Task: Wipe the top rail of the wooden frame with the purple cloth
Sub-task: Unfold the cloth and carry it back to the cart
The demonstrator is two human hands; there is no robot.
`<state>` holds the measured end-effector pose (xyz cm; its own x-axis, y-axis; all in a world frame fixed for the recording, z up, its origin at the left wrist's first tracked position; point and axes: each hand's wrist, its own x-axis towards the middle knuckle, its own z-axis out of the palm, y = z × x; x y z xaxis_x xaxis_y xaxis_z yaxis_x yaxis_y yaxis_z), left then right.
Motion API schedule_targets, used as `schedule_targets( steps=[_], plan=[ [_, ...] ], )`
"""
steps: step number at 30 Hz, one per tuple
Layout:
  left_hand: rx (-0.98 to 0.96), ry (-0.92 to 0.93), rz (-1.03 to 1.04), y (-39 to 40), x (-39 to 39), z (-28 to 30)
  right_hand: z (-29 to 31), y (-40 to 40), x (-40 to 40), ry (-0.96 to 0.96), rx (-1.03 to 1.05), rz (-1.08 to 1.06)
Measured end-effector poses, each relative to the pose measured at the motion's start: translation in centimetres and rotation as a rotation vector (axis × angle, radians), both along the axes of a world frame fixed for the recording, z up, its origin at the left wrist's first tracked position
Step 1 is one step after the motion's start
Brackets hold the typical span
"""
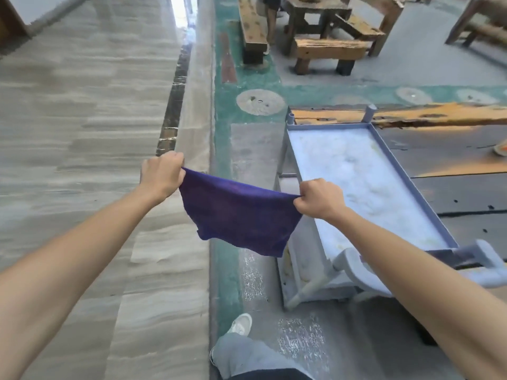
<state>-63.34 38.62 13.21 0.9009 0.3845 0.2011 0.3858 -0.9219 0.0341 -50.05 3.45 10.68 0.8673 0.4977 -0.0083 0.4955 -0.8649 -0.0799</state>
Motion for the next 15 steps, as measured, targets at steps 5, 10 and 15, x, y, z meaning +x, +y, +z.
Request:
schedule_targets(
  steps=[5, 10, 15],
  plan=[
    [-0.004, 0.021, -0.129, 0.1, 9.1, -0.7, -1.1, -1.3, 4.0, 0.042, -0.024, -0.15],
    [0.005, 0.023, -0.279, -1.5, 17.1, -0.3, -1.7, -2.8, 7.1, 0.096, -0.016, -0.275],
    [-0.005, 0.017, -0.419, -3.5, 23.5, 0.0, -1.9, -4.7, 8.6, 0.152, 0.039, -0.372]
  ],
)
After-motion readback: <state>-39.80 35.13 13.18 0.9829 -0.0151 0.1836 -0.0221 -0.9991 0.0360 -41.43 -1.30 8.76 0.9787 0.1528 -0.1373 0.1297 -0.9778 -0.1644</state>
